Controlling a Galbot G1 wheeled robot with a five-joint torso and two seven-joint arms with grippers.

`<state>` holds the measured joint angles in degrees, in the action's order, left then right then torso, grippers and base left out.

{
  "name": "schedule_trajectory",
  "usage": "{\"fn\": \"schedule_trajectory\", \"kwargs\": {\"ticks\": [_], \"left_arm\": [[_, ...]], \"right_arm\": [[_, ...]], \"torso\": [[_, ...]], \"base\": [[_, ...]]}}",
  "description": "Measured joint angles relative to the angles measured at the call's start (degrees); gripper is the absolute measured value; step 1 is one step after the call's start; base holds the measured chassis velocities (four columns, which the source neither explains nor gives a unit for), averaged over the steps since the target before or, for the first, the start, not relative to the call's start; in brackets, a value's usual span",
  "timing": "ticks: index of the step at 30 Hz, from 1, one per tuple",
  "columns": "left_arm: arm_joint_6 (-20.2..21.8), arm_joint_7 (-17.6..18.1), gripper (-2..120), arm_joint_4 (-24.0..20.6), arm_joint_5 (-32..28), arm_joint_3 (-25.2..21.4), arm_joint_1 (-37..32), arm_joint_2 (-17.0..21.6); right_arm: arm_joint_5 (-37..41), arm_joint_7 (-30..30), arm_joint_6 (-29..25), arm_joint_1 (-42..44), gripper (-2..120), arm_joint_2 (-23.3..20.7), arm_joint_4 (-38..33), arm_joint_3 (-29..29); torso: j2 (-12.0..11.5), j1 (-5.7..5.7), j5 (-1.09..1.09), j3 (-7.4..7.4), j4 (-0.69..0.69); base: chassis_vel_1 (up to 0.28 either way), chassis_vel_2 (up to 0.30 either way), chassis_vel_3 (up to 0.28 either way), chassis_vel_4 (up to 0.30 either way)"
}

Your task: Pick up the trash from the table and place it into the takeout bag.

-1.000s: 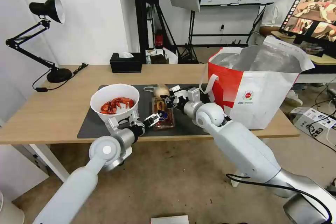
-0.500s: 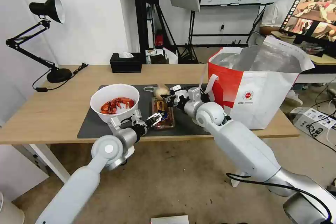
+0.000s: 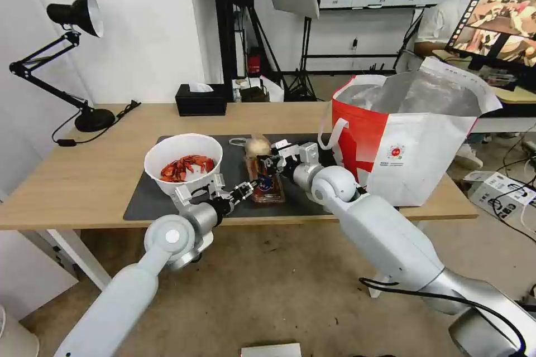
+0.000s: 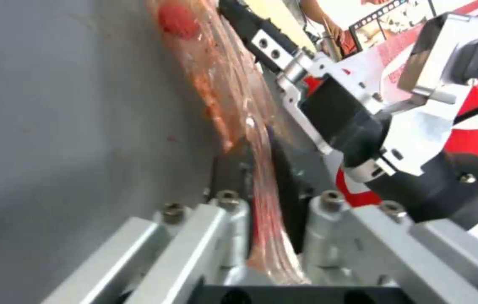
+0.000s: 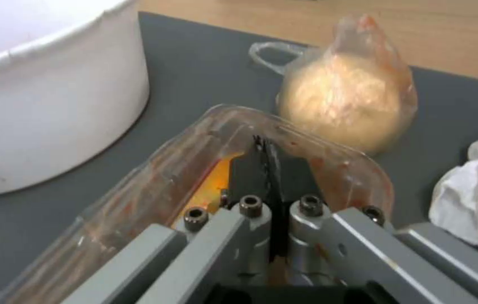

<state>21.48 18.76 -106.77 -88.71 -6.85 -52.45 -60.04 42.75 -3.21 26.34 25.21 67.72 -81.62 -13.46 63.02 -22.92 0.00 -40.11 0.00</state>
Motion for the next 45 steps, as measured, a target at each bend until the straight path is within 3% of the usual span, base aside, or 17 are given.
{"fn": "schedule_trajectory", "kwargs": {"ticks": [3, 19, 27, 37, 42, 45], "left_arm": [[-0.1, 0.0, 0, -0.1, 0.2, -0.1, -0.3, 0.0], [-0.4, 0.0, 0, -0.5, 0.9, -0.4, -0.9, -0.2], [-1.3, -0.4, 0, -2.7, 0.9, -2.5, -2.5, 0.0], [-2.0, -1.2, 0, -7.3, 1.4, -5.7, -4.8, 1.2], [-2.6, -1.3, 0, -9.2, 2.2, -7.0, -5.2, 2.2], [-3.1, -1.3, 0, -10.8, 2.7, -8.4, -5.0, 3.4]], "right_arm": [[-0.1, 0.0, 0.3, 0.2, 0, 0.2, 0.3, 0.0], [0.1, 0.1, 0.3, 0.4, 0, 0.1, -1.0, 0.8], [1.8, 1.9, -1.8, 4.2, 0, -3.1, -9.0, 6.0], [0.2, 9.0, -9.5, 15.0, 0, -10.0, -21.3, 14.6], [-1.7, 9.7, -11.6, 20.0, 14, -12.0, -24.8, 17.5], [-2.2, 9.7, -13.0, 25.1, 28, -13.2, -28.4, 20.8]], "torso": [[0.0, 0.00, 0.00, 0.00, 0.00], [0.0, 0.00, 0.00, 0.00, 0.00], [0.0, 0.00, 0.00, 0.00, 0.01], [0.0, 0.00, 0.00, 0.01, 0.00], [0.0, 0.00, 0.01, 0.01, 0.00], [0.0, 0.00, 0.01, 0.01, 0.00]], "base": [[0.000, 0.000, 0.000, 0.000], [0.000, 0.000, 0.000, 0.000], [0.000, 0.000, 0.000, 0.000], [0.000, 0.000, 0.000, 0.000], [0.000, 0.000, 0.000, 0.000], [0.000, 0.000, 0.000, 0.000]]}}
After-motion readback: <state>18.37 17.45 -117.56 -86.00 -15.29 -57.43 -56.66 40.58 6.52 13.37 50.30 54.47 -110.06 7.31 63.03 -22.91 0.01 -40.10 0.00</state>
